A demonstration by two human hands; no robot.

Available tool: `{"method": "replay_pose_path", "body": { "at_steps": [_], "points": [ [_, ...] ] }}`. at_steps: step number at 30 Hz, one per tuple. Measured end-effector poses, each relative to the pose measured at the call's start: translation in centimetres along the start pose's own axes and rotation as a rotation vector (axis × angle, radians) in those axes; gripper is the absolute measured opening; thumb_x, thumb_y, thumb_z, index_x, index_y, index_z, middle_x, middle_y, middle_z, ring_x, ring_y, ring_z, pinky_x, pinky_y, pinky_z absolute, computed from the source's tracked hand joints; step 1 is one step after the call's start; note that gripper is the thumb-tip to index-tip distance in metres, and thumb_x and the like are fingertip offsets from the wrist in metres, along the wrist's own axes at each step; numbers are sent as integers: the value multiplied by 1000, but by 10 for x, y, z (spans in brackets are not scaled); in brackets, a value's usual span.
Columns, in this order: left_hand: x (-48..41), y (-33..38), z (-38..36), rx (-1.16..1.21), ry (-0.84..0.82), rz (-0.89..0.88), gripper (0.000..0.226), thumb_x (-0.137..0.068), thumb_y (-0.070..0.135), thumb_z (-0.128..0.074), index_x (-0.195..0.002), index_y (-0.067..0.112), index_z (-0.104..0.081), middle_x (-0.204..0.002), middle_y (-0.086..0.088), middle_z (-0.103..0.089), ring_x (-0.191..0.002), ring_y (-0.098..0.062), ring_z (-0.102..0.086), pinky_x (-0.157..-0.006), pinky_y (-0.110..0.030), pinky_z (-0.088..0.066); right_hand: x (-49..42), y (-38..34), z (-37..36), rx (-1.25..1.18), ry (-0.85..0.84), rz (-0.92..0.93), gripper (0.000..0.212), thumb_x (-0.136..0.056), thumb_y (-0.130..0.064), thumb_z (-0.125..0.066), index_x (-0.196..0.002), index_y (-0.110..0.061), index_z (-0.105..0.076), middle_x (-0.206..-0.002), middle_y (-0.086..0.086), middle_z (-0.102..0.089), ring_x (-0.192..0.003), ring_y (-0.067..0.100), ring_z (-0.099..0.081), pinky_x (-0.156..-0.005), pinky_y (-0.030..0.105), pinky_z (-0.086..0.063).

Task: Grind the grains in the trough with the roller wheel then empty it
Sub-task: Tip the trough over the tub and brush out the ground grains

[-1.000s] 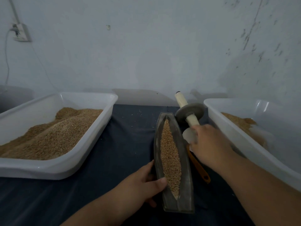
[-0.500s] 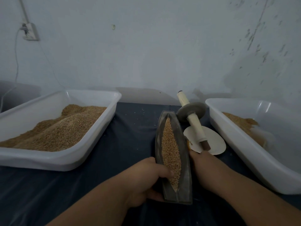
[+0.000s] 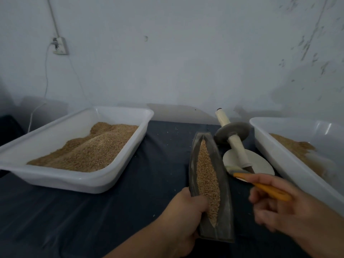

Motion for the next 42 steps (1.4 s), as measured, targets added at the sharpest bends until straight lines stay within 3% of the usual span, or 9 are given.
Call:
{"method": "replay_pose_path", "body": {
  "at_steps": [6, 9, 13, 18, 25, 28, 33, 37, 42],
  "points": [
    [30, 16, 18, -70, 74, -26, 18, -78, -3, -55, -74, 6, -70, -75, -13, -72, -73, -30, -71, -65, -36, -58, -1, -13, 13, 175, 375, 211, 67, -52, -79, -76, -97, -31, -68, -71, 15, -68, -51, 34, -64, -48, 33, -53],
    [48, 29, 27, -121, 84, -75, 18, -78, 1, -56, -83, 11, -70, -72, -9, -72, -69, -26, -71, -67, -36, -58, -16, -23, -6, 147, 487, 282, 65, -60, -85, -63, -99, -33, -67, -84, 4, -73, -70, 24, -73, -53, 33, -58],
    [69, 47, 31, -110, 108, -136, 26, -83, 0, -54, -106, 10, -63, -78, -12, -73, -68, -28, -72, -61, -36, -57, -52, -36, -60, 183, 451, 252, 43, -69, -76, -56, -101, -47, -60, -100, -21, -67, -89, 4, -68, -71, 38, -58],
    [93, 77, 43, -150, 132, -230, 20, -84, -4, -52, -90, 8, -66, -69, -14, -72, -61, -29, -71, -51, -34, -56, -84, -62, -98, 200, 530, 343, 27, -80, -38, -72, -95, -49, -54, -97, -36, -60, -83, -17, -58, -62, 16, -43],
    [123, 132, 91, -354, 248, -408, 24, -66, -15, -50, -57, 2, -65, -48, -10, -63, -41, -20, -63, -35, -18, -46, -136, -109, -156, 145, 508, 494, 24, -73, -39, -69, -91, -43, -54, -91, -23, -62, -77, -4, -63, -65, 33, -59],
    [125, 143, 145, -270, 441, -344, 53, -86, -11, -52, -36, 5, -46, -46, -8, -48, -44, -24, -49, -30, -9, -31, -165, -123, -189, 124, 427, 489, 23, -73, -35, -69, -89, -41, -54, -84, -12, -64, -74, 6, -65, -66, 40, -60],
    [151, 171, 168, -351, 404, -316, 18, -68, -13, -51, -75, -2, -64, -57, -17, -65, -46, -27, -65, -40, -23, -49, -198, -125, -241, 104, 288, 472, 25, -80, -26, -72, -91, -39, -54, -88, -11, -62, -78, 10, -66, -67, 38, -61],
    [153, 176, 198, -378, 489, -318, 20, -74, -11, -51, -87, 0, -62, -66, -16, -68, -54, -29, -67, -45, -29, -52, -219, -116, -270, 126, 252, 458, 25, -83, -27, -72, -94, -39, -53, -88, -13, -61, -78, 8, -66, -70, 35, -60],
    [137, 185, 228, -552, 661, -350, 19, -84, -1, -56, -95, 9, -66, -71, -14, -72, -64, -30, -72, -57, -36, -58, -241, -98, -295, 232, 254, 454, 30, -83, -29, -72, -93, -43, -48, -85, -18, -58, -77, -11, -57, -54, 6, -44]
  ]
}}
Point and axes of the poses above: each hand's wrist, its own x-axis away from the middle knuckle, its own z-axis out of the back of the hand, y = z × x, the point moved 2 cm from there along -x, towards the middle knuckle
